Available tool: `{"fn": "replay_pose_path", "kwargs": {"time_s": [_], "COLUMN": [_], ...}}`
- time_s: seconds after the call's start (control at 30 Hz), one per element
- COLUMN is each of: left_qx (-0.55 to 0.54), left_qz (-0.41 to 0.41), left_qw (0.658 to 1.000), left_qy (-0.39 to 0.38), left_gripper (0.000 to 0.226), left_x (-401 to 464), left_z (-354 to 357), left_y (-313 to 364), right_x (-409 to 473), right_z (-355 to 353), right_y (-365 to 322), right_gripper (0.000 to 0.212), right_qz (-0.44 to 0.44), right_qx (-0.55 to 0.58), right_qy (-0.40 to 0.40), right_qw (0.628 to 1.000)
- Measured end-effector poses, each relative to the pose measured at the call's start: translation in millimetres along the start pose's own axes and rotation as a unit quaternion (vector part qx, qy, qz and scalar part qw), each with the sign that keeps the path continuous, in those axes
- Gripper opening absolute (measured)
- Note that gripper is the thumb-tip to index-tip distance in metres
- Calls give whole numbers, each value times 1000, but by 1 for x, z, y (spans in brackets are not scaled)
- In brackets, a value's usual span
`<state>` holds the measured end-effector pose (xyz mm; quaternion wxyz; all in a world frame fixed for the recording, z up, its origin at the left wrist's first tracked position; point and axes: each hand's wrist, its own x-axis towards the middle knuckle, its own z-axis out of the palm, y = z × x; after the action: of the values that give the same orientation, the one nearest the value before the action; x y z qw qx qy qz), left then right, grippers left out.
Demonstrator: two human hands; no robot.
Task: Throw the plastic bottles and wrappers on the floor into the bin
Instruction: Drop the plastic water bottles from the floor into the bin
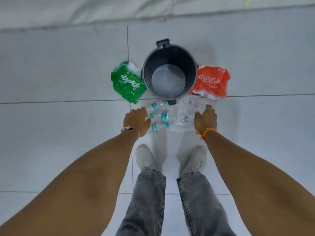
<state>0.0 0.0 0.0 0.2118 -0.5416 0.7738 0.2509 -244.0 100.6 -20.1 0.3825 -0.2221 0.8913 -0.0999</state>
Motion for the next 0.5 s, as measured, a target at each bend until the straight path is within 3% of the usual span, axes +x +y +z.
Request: {"fn": "replay_pose_path", "kwargs": {"time_s": [0.07, 0.17, 0.3, 0.5], "left_qx": [11, 20, 32, 63], "left_qz": [48, 85, 73, 53], "left_qw": [995, 984, 989, 995], "left_qy": [-86, -157, -129, -61], "left_gripper": [41, 54, 55, 56], "left_x": [12, 30, 50, 72], "left_z": [38, 103, 168, 222], "left_y": [-2, -8, -5, -3], "right_x": [17, 40, 64, 89], "right_z": [29, 80, 124, 148], "right_y": [14, 43, 71, 92], "right_gripper": [56, 53, 61, 71], "right_qz": [-5, -30, -71, -73], "right_qx": [-22, -72, -148, -199], "right_qy": [-33, -91, -150, -179], "right_qw": [999, 993, 975, 961]}}
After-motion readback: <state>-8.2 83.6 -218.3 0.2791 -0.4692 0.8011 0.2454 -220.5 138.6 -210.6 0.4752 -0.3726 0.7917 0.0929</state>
